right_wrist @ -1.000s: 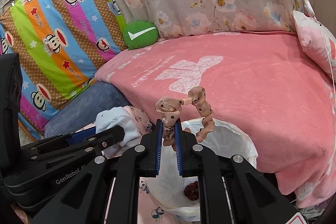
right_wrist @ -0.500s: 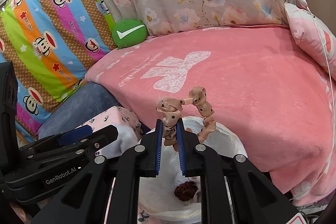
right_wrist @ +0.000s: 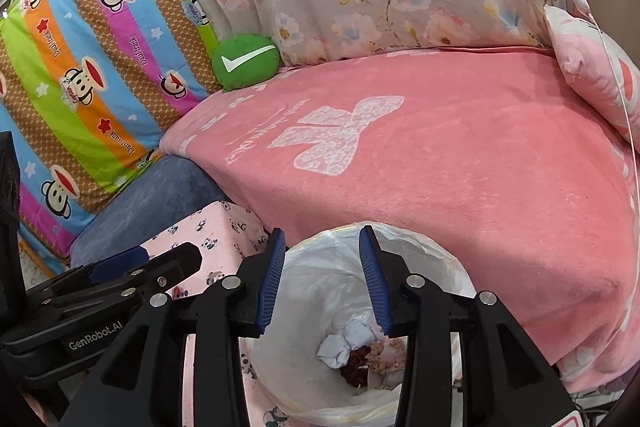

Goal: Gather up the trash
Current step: 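Open both tools over the bin to drop figure and sock, then move both tools back over the remaining cloth items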

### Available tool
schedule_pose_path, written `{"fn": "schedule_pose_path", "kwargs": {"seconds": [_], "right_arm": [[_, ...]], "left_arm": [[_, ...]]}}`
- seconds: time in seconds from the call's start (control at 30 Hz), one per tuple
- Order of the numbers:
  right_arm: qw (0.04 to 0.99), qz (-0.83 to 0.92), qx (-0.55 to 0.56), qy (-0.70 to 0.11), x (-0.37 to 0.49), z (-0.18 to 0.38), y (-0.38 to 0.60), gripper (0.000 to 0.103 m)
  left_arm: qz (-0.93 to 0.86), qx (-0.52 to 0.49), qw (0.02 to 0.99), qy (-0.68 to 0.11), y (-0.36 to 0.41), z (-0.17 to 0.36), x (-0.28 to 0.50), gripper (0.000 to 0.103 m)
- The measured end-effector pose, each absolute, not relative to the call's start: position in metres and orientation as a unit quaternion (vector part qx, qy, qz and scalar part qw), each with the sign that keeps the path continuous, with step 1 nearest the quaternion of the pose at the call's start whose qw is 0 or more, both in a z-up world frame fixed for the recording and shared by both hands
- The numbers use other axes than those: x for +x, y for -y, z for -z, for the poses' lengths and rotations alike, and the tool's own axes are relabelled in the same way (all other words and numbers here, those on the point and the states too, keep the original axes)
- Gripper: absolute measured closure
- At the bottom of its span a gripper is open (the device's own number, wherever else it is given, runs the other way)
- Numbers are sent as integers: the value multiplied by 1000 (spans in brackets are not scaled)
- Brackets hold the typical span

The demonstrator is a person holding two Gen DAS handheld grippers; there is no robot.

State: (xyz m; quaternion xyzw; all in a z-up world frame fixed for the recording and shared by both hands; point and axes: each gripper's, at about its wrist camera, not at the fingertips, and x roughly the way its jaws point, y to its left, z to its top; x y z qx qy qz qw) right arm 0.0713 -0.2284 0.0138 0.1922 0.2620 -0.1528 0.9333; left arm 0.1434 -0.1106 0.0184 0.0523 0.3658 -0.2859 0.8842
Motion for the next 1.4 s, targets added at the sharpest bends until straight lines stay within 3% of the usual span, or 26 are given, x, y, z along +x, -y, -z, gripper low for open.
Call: {"fn": "schedule_pose_path", "kwargs": {"seconds": [0.57, 0.7, 1.4], "right_arm": [[938, 131, 175, -267, 72, -18, 194, 62], [941, 123, 170, -267, 73, -20, 181, 53], [943, 73, 143, -291, 93, -15, 111, 53]], "left_arm": [[264, 26, 890, -370, 76, -20, 141, 31], [256, 20, 893, -370, 65, -20, 141, 30], [197, -33, 902, -383, -12, -6, 149, 25]]}}
